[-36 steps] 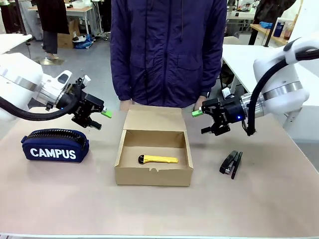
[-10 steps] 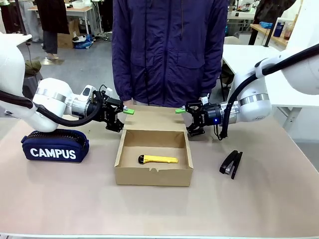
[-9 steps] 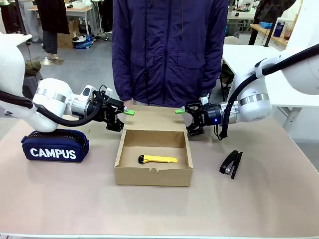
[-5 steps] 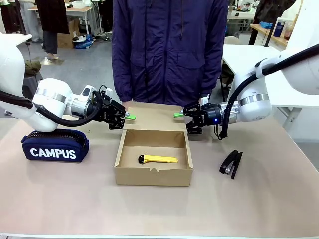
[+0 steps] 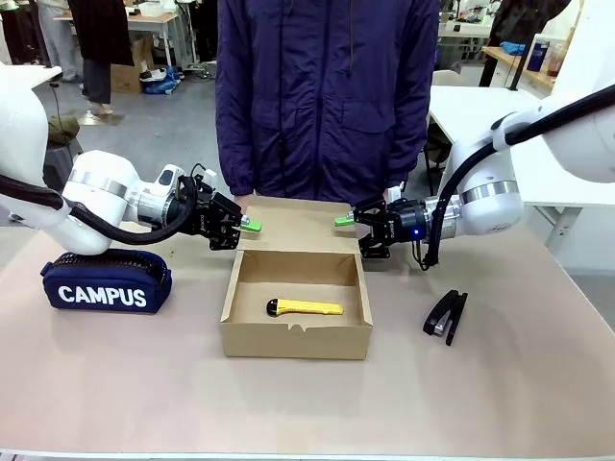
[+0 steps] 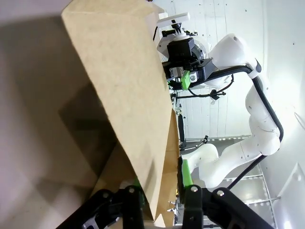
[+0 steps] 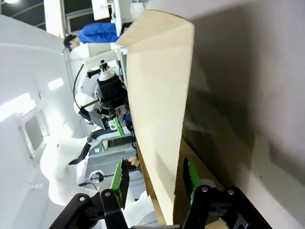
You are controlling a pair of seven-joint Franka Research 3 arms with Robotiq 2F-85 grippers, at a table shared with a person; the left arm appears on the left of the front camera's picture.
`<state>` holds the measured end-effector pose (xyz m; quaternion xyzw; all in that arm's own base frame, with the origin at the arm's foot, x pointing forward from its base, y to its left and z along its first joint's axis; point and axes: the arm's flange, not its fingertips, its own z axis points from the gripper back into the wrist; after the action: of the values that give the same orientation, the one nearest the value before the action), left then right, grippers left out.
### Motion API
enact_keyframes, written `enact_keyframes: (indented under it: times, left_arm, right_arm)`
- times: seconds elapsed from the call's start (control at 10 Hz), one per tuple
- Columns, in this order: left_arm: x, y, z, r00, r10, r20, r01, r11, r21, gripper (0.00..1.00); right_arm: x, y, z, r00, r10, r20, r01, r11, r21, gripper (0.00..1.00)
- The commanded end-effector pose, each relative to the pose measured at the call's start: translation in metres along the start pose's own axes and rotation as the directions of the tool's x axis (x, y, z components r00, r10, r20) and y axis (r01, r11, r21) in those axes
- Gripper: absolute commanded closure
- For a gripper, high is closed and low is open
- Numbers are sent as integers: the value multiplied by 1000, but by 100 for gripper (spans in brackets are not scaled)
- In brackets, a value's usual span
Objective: Pack the item into the box.
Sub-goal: Close the Mailer Box.
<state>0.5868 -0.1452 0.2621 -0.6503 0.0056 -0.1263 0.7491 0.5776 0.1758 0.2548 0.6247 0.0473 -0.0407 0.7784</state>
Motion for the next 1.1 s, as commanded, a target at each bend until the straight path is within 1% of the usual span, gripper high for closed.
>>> enact_keyframes:
  times: [0.0, 0.1, 0.2, 0.4, 0.6, 0.8, 1.0]
  left_arm:
    - [1, -5, 6, 998, -57, 28, 56, 998, 21, 65]
    - [-2, -15, 8, 995, -89, 49, 88, 996, 29, 65]
    - [-9, -28, 7, 987, -138, 79, 133, 989, 60, 65]
    - [-24, -52, 4, 969, -225, 103, 217, 972, 88, 65]
    - [-36, -67, 1, 950, -289, 117, 275, 954, 118, 65]
    - [-45, -73, -2, 935, -326, 140, 304, 939, 158, 65]
    - [-52, -78, -3, 901, -392, 184, 349, 909, 227, 65]
  right_arm:
    - [-4, 4, -2, 993, 118, 31, -119, 993, 27, 38]
    - [-8, 10, 0, 981, 185, 49, -187, 982, 29, 38]
    - [-14, 16, 3, 972, 224, 67, -225, 974, 15, 38]
    - [-28, 32, 7, 945, 312, 97, -312, 950, -16, 38]
    - [-42, 44, 8, 895, 419, 154, -415, 908, -63, 38]
    - [-56, 51, 8, 832, 530, 163, -525, 848, -75, 38]
    - [-59, 51, 9, 775, 616, 141, -615, 786, -62, 38]
